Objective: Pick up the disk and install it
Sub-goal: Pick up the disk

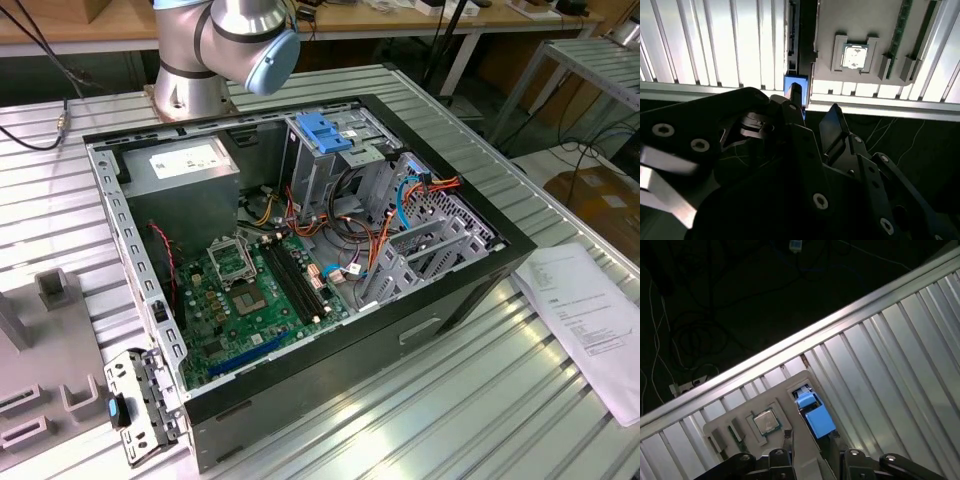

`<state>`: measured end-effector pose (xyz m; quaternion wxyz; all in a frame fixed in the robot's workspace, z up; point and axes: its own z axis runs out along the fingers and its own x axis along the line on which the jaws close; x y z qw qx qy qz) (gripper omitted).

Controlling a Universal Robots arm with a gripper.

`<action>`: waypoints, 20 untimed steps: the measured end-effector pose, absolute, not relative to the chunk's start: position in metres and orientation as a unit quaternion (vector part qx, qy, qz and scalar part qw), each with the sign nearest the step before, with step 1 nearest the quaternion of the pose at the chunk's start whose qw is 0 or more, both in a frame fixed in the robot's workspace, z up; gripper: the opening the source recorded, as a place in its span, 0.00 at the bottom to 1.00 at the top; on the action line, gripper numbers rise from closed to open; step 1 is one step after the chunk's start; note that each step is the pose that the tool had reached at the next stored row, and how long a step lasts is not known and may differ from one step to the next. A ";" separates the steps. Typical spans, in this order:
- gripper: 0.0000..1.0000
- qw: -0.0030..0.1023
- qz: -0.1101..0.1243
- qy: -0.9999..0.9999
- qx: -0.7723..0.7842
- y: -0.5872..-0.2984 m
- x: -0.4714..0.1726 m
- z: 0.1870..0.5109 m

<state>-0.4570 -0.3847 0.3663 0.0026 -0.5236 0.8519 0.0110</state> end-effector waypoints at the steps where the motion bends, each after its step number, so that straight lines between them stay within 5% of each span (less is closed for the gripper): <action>1: 0.42 0.003 0.011 0.843 -0.538 -0.385 -0.457 0.365; 5: 0.44 0.004 0.009 0.822 -0.569 -0.384 -0.457 0.361; 8: 0.56 0.004 0.009 0.805 -0.594 -0.382 -0.457 0.356; 20: 0.56 0.008 0.002 0.753 -0.659 -0.371 -0.461 0.335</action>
